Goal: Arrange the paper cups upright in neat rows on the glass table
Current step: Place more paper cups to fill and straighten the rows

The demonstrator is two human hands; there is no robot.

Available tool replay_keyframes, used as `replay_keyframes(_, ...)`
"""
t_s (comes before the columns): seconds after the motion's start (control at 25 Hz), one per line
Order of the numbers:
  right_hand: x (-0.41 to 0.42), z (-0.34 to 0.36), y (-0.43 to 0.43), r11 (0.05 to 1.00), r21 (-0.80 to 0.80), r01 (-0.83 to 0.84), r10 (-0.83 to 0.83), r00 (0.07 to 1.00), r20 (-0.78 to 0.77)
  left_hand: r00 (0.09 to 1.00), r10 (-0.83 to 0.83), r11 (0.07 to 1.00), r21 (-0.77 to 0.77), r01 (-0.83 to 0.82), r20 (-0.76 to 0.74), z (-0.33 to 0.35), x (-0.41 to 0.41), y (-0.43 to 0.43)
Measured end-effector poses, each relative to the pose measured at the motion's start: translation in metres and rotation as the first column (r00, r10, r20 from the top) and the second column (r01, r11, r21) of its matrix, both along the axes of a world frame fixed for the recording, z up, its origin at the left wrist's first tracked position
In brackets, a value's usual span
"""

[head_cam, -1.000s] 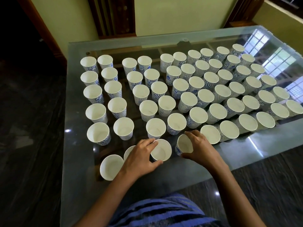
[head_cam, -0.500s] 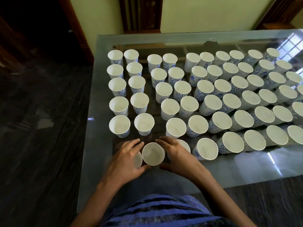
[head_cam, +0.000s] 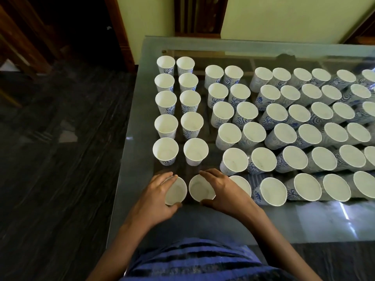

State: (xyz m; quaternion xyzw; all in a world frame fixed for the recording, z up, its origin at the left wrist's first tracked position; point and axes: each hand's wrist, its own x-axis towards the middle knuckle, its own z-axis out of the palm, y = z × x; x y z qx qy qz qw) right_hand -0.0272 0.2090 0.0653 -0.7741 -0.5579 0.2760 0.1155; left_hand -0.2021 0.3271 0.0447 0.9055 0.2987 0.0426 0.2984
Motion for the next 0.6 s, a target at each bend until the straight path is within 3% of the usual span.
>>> replay_keyframes(0.28,0.007,0.011,0.008,0.994,0.075,0.082,-0.077,0.995,-0.066,0.999,0.018,1.0,0.001,-0.019,0.049,0.01,0.004,0.01)
replay_keyframes(0.4,0.018,0.02,0.022,0.988,0.116,0.102,-0.102,0.995,-0.009,0.994,0.068,0.998,0.012,-0.069,0.084,0.018,0.01,0.024)
replay_keyframes(0.52,0.024,0.026,0.032,0.987,0.122,0.102,-0.106,0.994,0.02,1.0,0.015,1.0,-0.002,-0.015,0.008,0.019,0.011,0.036)
replay_keyframes(0.6,0.022,0.027,0.033,0.999,0.042,0.027,-0.029,0.999,0.046,0.997,-0.053,0.998,-0.038,0.051,-0.06,0.016,0.009,0.036)
